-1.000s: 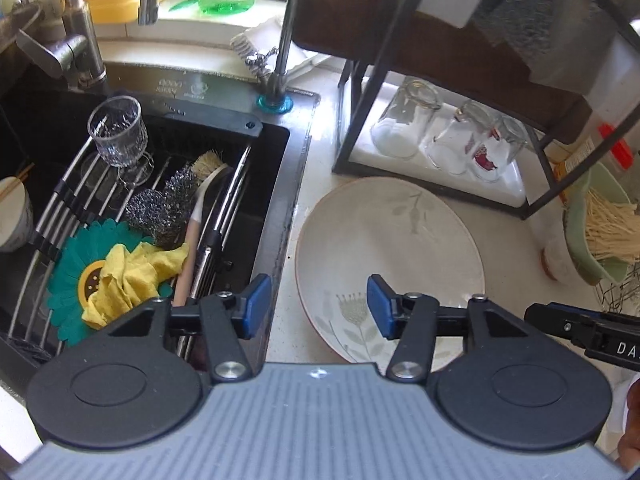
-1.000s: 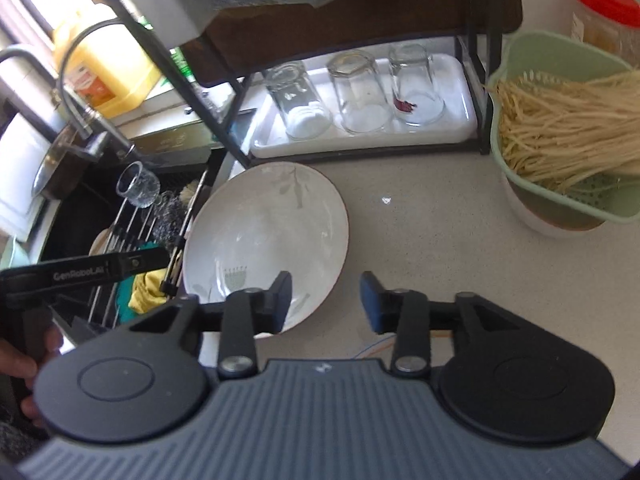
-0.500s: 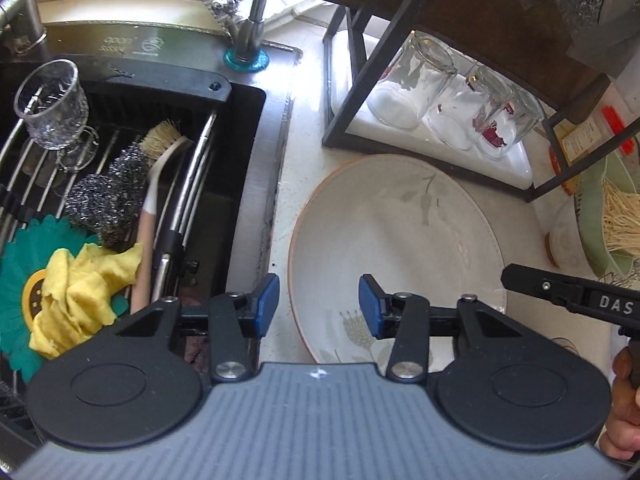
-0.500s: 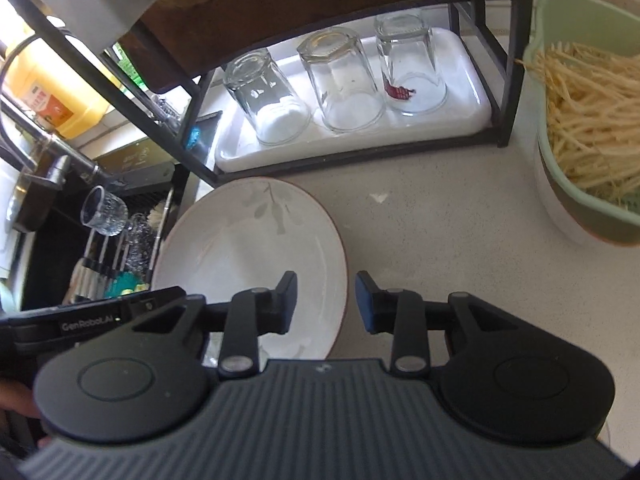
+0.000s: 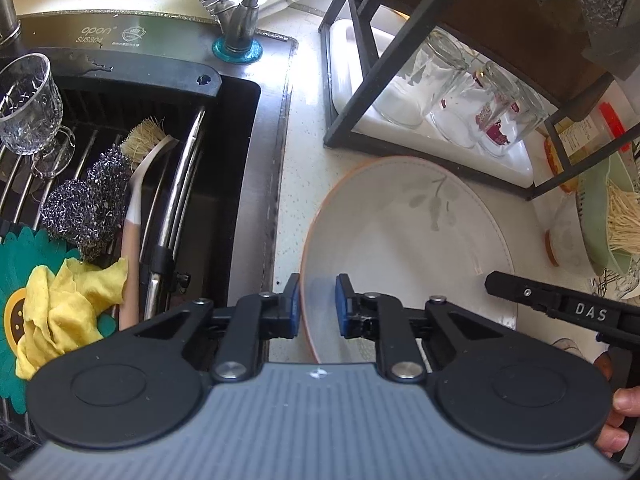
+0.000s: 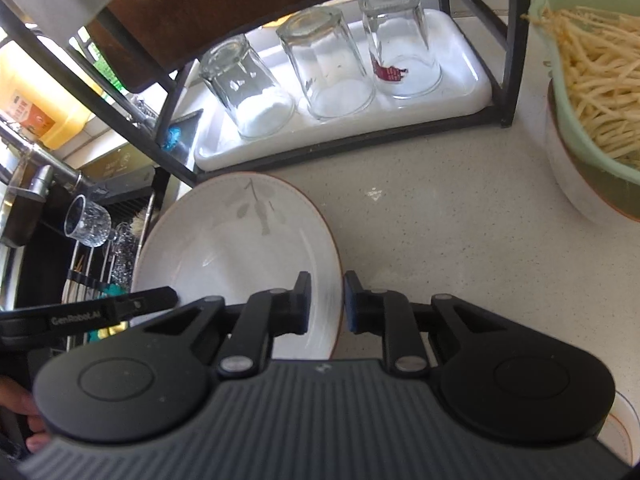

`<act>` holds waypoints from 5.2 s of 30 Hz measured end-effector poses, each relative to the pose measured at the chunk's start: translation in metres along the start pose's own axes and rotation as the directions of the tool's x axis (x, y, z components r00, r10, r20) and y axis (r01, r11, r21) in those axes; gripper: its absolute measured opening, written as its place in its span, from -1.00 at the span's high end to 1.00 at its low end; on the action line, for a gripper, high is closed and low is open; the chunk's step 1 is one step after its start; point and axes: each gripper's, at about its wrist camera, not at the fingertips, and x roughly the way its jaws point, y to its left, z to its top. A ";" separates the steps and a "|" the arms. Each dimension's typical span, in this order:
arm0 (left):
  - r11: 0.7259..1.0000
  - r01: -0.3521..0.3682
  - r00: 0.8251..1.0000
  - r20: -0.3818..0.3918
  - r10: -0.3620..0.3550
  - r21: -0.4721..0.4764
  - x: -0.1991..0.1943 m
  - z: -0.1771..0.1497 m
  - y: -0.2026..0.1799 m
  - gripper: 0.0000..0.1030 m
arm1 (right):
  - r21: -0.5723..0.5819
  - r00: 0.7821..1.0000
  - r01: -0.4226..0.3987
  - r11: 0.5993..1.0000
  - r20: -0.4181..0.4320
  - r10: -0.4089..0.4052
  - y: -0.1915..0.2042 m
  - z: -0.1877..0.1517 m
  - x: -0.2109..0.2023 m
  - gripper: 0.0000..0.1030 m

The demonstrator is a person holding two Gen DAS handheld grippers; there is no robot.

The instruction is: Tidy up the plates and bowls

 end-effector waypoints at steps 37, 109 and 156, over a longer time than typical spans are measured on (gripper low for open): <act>0.989 0.125 0.987 -0.112 -0.115 0.080 -0.055 -0.037 -0.079 0.61 | 0.086 0.988 -0.075 0.993 0.143 0.062 -0.050 -0.052 -0.114 0.67; 0.949 0.003 1.000 0.004 -0.004 0.316 -0.077 -0.117 -0.257 0.58 | 0.021 0.959 0.082 0.996 0.272 -0.085 -0.126 -0.116 -0.203 0.65; 0.808 0.153 0.987 -0.048 -0.154 0.569 -0.006 -0.207 -0.480 0.28 | 0.293 0.841 0.279 0.915 0.385 -0.380 -0.298 -0.184 -0.315 0.65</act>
